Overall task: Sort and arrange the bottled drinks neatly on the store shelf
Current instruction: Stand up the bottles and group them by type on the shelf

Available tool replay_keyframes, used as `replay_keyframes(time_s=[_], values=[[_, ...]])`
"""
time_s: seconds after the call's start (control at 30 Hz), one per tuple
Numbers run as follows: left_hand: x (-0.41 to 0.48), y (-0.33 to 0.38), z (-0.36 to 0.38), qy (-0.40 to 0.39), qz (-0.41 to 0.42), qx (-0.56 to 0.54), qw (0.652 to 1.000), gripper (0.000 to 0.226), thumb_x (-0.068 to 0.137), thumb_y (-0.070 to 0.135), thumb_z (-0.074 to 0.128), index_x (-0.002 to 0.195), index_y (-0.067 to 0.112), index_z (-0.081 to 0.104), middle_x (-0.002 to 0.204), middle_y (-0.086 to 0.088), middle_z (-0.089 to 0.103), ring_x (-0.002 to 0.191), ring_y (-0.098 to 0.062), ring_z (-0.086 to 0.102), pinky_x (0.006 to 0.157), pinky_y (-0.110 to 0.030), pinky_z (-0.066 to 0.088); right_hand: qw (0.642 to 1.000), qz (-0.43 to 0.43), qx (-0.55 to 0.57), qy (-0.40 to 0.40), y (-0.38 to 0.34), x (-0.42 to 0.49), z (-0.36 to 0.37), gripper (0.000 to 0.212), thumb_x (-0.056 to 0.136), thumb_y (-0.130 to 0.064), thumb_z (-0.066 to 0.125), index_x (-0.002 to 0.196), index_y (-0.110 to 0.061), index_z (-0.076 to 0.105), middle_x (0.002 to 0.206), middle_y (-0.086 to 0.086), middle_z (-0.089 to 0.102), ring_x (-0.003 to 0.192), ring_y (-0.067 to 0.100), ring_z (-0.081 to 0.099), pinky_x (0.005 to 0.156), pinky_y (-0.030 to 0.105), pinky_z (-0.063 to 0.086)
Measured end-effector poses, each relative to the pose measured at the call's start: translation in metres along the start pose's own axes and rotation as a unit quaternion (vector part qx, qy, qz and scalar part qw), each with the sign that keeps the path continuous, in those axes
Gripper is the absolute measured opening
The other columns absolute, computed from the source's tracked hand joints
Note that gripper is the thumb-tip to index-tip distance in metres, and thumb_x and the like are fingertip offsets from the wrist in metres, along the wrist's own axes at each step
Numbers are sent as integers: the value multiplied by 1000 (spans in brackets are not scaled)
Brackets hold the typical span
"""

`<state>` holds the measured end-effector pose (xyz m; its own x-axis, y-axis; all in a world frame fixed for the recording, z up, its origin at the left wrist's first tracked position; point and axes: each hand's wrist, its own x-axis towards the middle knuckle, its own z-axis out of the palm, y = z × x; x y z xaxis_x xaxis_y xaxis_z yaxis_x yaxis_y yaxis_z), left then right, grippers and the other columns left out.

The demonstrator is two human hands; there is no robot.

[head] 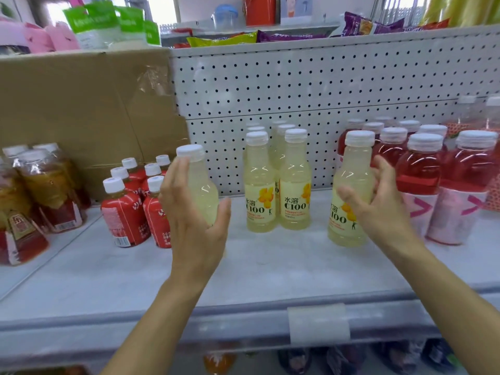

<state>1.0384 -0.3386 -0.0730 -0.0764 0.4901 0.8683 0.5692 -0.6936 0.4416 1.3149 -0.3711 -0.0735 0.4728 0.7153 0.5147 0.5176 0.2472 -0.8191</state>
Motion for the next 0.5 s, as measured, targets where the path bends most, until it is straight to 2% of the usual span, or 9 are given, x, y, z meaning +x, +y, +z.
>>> replay_keyframes(time_s=[0.07, 0.13, 0.2, 0.27, 0.3, 0.37, 0.43, 0.5], values=[[-1, -6, -2, -21, -136, -102, 985, 79, 87, 14, 71, 151, 17, 25, 149, -3, 35, 138, -17, 35, 115, -43, 34, 999, 42, -1, -14, 7, -7, 7, 86, 77, -28, 82, 145, -21, 30, 130, -3, 53, 117, 16, 54, 103, 41, 44], [0, -11, -1, -34, -202, -144, 968, 76, 87, 19, 70, 148, 27, 27, 145, 3, 41, 133, -14, 44, 111, -44, 40, 998, 64, -10, -17, 10, -9, 10, 79, 73, -23, 86, 134, -16, 37, 114, -6, 54, 105, 17, 56, 88, 33, 43], [-1, -14, 2, -63, -242, -161, 955, 78, 83, 18, 74, 146, 32, 28, 138, 4, 49, 123, -11, 52, 106, -40, 45, 997, 65, -23, -38, 9, -10, 11, 75, 70, -24, 88, 128, -17, 40, 108, -6, 57, 97, 14, 59, 79, 27, 42], [-4, -14, 7, -111, -264, -171, 943, 86, 76, 13, 80, 144, 30, 30, 128, 6, 55, 115, -9, 57, 99, -35, 50, 995, 58, -8, -78, 8, -11, 16, 69, 70, -20, 88, 122, -20, 43, 106, -5, 60, 90, 5, 62, 71, 20, 48], [-5, -12, 11, -136, -266, -169, 939, 88, 73, 12, 83, 142, 30, 31, 123, 8, 57, 112, -8, 58, 95, -32, 51, 993, 54, 6, -100, 7, -12, 19, 67, 69, -17, 88, 120, -20, 44, 106, -4, 62, 90, 3, 63, 73, 19, 51], [-8, -5, 18, -189, -263, -185, 928, 87, 72, 10, 85, 137, 31, 32, 118, 14, 57, 106, 2, 58, 88, -21, 50, 988, 48, 24, -143, 5, -15, 26, 70, 68, -14, 88, 123, -20, 45, 110, -1, 66, 95, 6, 66, 82, 25, 54], [-10, 0, 26, -233, -256, -219, 912, 84, 74, 8, 84, 137, 29, 32, 116, 15, 57, 96, 14, 59, 79, -10, 51, 982, 40, 34, -181, 5, -21, 30, 72, 70, -8, 87, 127, -18, 43, 114, 3, 66, 94, 2, 66, 78, 19, 54], [-14, -3, 30, -284, -254, -229, 896, 78, 78, 9, 82, 136, 27, 33, 116, 14, 59, 95, 16, 60, 77, -9, 51, 978, 40, 18, -204, 11, -26, 32, 78, 67, -18, 90, 127, -20, 41, 116, -1, 64, 99, 1, 64, 79, 16, 53]])
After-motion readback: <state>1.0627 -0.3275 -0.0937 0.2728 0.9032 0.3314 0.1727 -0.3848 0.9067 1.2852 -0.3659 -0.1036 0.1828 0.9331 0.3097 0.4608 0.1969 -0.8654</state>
